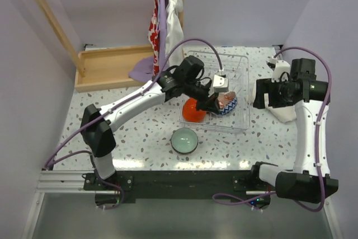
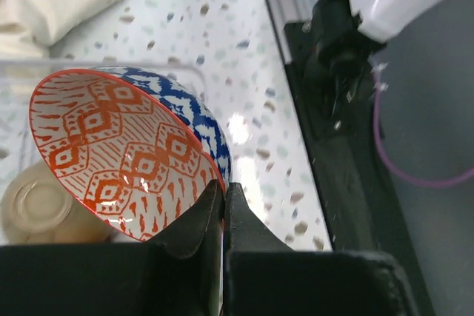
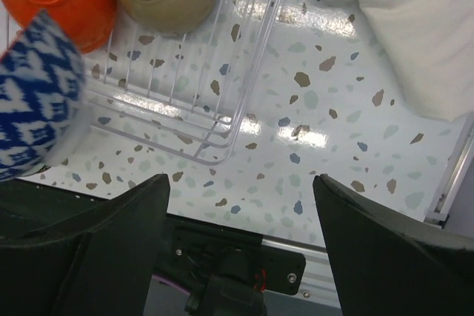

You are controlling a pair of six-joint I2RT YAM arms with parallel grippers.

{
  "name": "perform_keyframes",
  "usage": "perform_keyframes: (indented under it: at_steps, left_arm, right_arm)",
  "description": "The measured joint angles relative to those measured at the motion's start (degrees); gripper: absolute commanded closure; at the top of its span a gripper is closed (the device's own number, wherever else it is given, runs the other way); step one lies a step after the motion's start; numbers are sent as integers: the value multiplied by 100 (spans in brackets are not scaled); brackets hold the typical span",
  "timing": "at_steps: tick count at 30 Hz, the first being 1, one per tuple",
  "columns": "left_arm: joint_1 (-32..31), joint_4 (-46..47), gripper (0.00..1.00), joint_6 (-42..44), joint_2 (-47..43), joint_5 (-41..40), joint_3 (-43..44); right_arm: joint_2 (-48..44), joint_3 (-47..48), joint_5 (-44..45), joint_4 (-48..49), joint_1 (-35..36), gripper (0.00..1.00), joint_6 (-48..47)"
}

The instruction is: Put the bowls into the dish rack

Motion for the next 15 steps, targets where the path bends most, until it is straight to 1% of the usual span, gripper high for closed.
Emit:
perform_keyframes:
  at_steps: [1, 6, 10, 12, 13, 15]
  left_arm:
    - [0, 415, 100, -308, 131, 223, -37]
    - [2, 2487, 100, -1910, 616, 1143, -577]
    - [50, 4454, 100, -3654, 1137, 1659, -909]
    - [120, 5453, 100, -4555, 1410, 1794, -1029]
    - [160, 5821, 100, -4896, 1534, 1832, -1056]
    - [223, 6164, 100, -5281, 1722, 1869, -1060]
  right_arm:
    - [-33, 4, -55, -46, -17, 22, -33]
    - [48, 48, -415, -247, -59, 24, -168]
    - [177, 55, -575, -337, -61, 24, -367]
    - [225, 55, -627, -385, -66, 26, -597]
    - [238, 55, -660, -398, -66, 29, -708]
    - [245, 55, -706, -422, -68, 42, -907]
